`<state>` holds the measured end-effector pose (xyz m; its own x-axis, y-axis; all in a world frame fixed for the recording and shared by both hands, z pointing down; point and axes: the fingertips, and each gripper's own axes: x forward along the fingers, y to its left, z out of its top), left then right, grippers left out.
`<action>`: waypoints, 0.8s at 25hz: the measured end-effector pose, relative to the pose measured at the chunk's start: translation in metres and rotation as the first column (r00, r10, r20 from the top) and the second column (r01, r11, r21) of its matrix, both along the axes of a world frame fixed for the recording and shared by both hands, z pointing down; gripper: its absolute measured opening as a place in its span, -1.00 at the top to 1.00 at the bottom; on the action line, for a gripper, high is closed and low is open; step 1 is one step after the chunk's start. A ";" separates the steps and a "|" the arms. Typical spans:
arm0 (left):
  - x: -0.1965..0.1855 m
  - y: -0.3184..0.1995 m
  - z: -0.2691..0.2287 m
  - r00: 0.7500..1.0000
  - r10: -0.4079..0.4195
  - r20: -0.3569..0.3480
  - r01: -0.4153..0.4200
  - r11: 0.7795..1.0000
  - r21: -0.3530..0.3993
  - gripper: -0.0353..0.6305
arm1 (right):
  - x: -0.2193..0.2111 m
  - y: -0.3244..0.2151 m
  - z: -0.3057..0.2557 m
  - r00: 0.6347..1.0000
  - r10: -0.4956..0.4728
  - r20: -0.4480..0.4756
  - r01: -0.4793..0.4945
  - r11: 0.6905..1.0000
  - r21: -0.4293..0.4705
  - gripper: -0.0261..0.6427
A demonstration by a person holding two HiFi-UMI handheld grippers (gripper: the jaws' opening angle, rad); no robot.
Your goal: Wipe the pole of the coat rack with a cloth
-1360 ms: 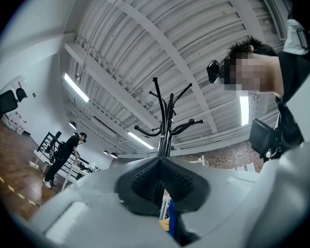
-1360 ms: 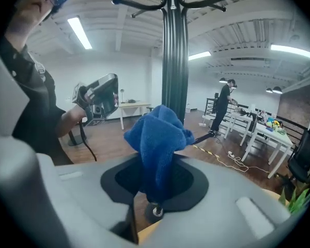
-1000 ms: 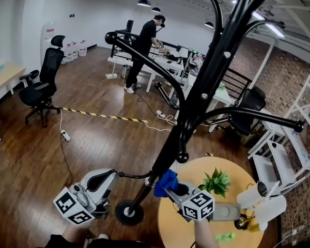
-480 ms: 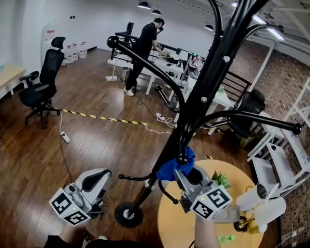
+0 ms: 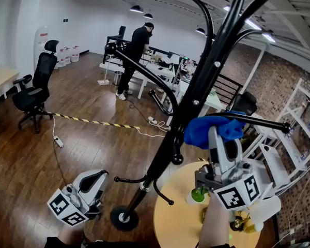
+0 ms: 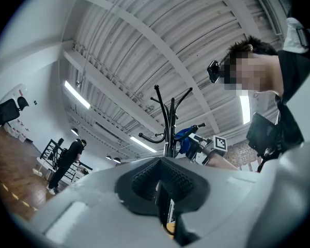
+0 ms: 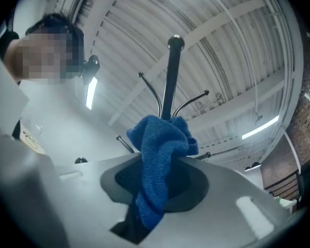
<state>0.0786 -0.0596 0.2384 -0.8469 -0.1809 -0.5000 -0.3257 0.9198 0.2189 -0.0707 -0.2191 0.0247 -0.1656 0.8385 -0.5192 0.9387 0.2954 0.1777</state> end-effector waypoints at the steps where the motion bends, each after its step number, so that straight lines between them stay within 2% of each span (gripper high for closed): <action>1: 0.000 0.000 0.000 1.000 0.003 0.002 -0.003 1.000 -0.001 0.88 | 0.002 -0.010 -0.007 1.000 0.009 0.010 -0.009 1.000 -0.020 0.66; 6: -0.002 0.002 -0.002 1.000 0.011 0.005 -0.011 1.000 -0.005 0.89 | 0.020 -0.063 -0.042 0.997 0.042 0.065 -0.033 0.991 -0.130 0.66; 11: -0.010 -0.007 -0.005 0.999 0.046 0.011 -0.046 0.999 -0.010 0.89 | 0.028 -0.097 -0.063 0.996 0.051 0.071 -0.034 0.974 -0.223 0.66; 14: -0.010 -0.013 -0.006 0.998 0.060 0.014 -0.060 0.998 -0.012 0.89 | 0.026 -0.097 -0.064 0.993 0.080 0.085 -0.058 0.970 -0.236 0.66; 17: -0.006 -0.015 -0.005 0.999 0.052 0.011 -0.052 0.999 0.000 0.89 | 0.023 -0.091 -0.062 0.994 0.069 0.083 -0.047 0.968 -0.245 0.66; 20: -0.001 -0.015 -0.005 0.999 0.042 0.007 -0.042 0.999 -0.001 0.89 | 0.018 -0.072 -0.051 0.996 0.065 0.066 -0.050 0.978 -0.203 0.66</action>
